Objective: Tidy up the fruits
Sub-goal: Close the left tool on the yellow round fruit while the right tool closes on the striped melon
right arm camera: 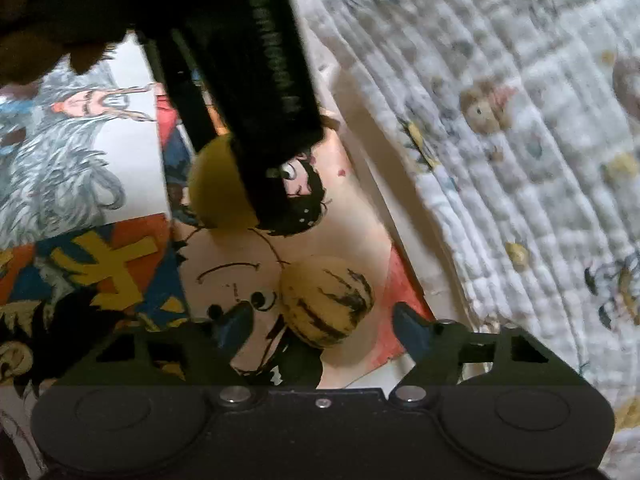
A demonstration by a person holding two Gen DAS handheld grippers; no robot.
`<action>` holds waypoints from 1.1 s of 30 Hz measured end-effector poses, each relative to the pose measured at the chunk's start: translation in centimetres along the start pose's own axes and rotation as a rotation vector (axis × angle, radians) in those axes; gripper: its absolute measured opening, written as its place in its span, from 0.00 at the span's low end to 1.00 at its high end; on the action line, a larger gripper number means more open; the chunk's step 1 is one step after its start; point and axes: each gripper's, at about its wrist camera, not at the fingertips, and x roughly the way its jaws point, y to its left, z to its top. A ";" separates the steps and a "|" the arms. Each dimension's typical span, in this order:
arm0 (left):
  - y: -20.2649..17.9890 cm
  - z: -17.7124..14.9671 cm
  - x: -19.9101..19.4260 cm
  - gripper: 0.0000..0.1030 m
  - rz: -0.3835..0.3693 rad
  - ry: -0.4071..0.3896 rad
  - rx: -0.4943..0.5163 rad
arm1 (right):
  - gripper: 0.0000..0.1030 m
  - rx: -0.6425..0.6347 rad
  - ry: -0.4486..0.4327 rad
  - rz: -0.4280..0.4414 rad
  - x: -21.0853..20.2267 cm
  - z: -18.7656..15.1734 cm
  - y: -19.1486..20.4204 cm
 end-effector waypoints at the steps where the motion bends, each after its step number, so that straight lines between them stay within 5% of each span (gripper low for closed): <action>1: 0.0 0.1 0.1 0.60 0.007 0.003 -0.006 | 0.64 0.010 0.006 0.000 0.5 0.0 -0.1; 33: 0.3 -0.6 0.7 0.58 0.014 0.013 -0.061 | 0.55 0.209 -0.013 0.073 0.1 -1.8 -1.7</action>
